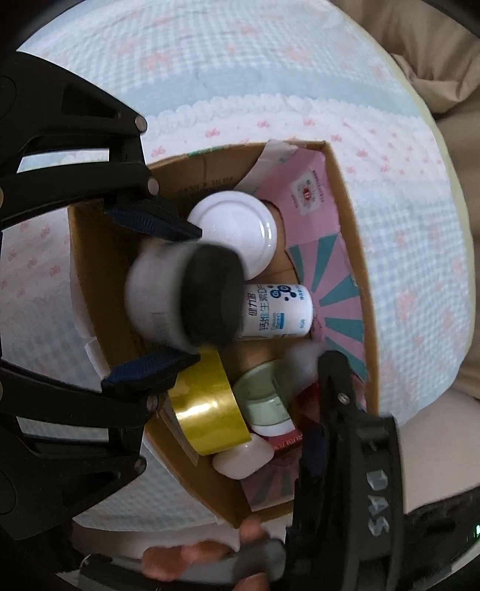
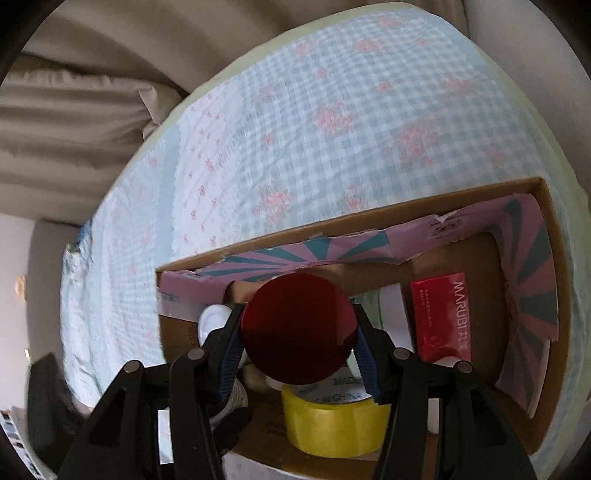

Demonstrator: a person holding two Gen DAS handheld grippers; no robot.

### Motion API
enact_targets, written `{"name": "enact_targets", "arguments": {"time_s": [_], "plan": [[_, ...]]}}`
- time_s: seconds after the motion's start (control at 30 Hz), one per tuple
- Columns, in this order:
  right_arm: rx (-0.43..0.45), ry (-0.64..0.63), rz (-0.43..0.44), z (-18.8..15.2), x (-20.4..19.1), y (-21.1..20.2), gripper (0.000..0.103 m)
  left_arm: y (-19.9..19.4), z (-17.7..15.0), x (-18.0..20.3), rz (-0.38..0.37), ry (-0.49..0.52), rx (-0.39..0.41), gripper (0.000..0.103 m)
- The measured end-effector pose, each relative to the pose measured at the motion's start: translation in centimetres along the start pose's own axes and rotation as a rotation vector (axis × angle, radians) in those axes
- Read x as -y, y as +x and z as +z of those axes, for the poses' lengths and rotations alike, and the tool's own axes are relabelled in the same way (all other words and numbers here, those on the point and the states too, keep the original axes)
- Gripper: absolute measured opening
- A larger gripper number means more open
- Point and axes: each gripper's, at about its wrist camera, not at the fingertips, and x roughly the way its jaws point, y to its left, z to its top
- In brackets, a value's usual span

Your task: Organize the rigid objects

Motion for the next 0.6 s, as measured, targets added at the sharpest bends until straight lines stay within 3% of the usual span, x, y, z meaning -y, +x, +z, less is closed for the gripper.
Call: {"name": "enact_targets", "arguments": {"time_s": [0.03, 0.07, 0.17, 0.33, 0.6], "plan": [[-0.006, -0.01, -0.017, 0.0, -0.1, -0.1, 0.066, -0.5, 0.0, 0.1, -0.004, 0.004, 0.006, 0.102], [-0.002, -0.016, -0.053, 0.0, -0.2, -0.4, 0.081, -1.2, -0.1, 0.1, -0.003, 0.01, 0.027, 0.103], [0.033, -0.061, -0.197, -0.4, -0.4, -2.0, 0.102, -2.4, -0.4, -0.1, -0.003, 0.023, 0.043, 0.103], [-0.003, -0.07, -0.245, -1.6, 0.1, -3.2, 0.102, -4.0, -1.2, -1.2, 0.001, -0.008, 0.056, 0.103], [0.047, -0.075, -0.256, -3.9, -1.1, -6.1, 0.102, -7.5, -1.9, -3.0, -0.015, -0.07, 0.102, 0.103]]}}
